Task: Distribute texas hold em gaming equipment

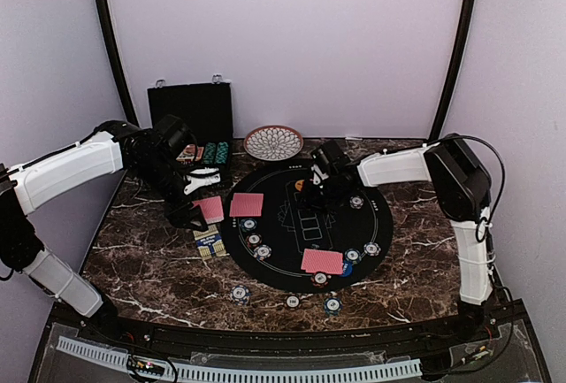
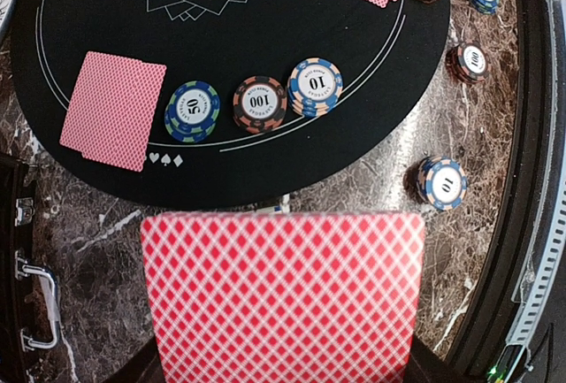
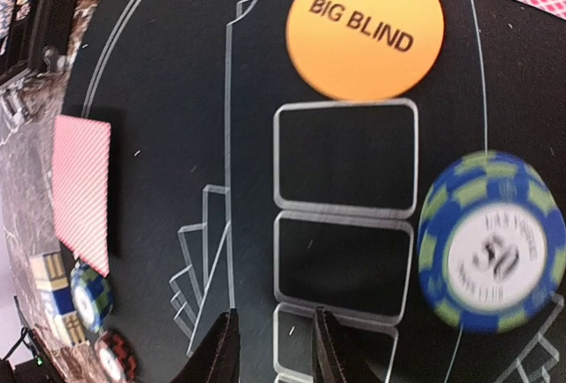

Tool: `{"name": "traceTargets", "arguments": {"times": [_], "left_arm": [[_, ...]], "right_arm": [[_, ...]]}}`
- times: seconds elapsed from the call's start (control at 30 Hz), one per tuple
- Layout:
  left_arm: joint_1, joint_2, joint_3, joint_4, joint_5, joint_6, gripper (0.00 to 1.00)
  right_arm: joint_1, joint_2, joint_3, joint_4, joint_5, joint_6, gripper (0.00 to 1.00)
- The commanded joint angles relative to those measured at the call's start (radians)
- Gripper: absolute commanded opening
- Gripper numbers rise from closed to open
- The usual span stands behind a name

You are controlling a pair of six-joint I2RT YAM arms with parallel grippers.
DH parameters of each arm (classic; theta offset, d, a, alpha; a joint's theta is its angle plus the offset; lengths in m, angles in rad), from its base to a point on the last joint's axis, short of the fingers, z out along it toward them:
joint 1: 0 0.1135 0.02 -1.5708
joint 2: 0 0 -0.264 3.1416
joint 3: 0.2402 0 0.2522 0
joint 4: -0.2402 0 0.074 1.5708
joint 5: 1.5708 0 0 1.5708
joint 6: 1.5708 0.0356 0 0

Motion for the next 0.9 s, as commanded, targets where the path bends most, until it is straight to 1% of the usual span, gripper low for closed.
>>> {"name": "traceTargets", "arguments": {"times": [0.0, 0.43, 0.67, 0.87], "left_arm": [[-0.003, -0.038, 0.004, -0.03, 0.016, 0.016, 0.0], [-0.003, -0.037, 0.003, -0.029, 0.014, 0.022, 0.0], [-0.003, -0.039, 0.0, -0.028, 0.011, 0.021, 0.0], [-0.004, -0.043, -0.005, -0.025, 0.01, 0.021, 0.0]], "right_arm": [[-0.013, 0.036, 0.052, 0.057, -0.009, 0.0, 0.28], [-0.032, 0.148, 0.152, 0.094, -0.039, 0.042, 0.25], [-0.051, 0.175, 0.194, 0.072, -0.017, 0.045, 0.24], [-0.066, 0.182, 0.218, 0.031, 0.02, 0.008, 0.24]]}}
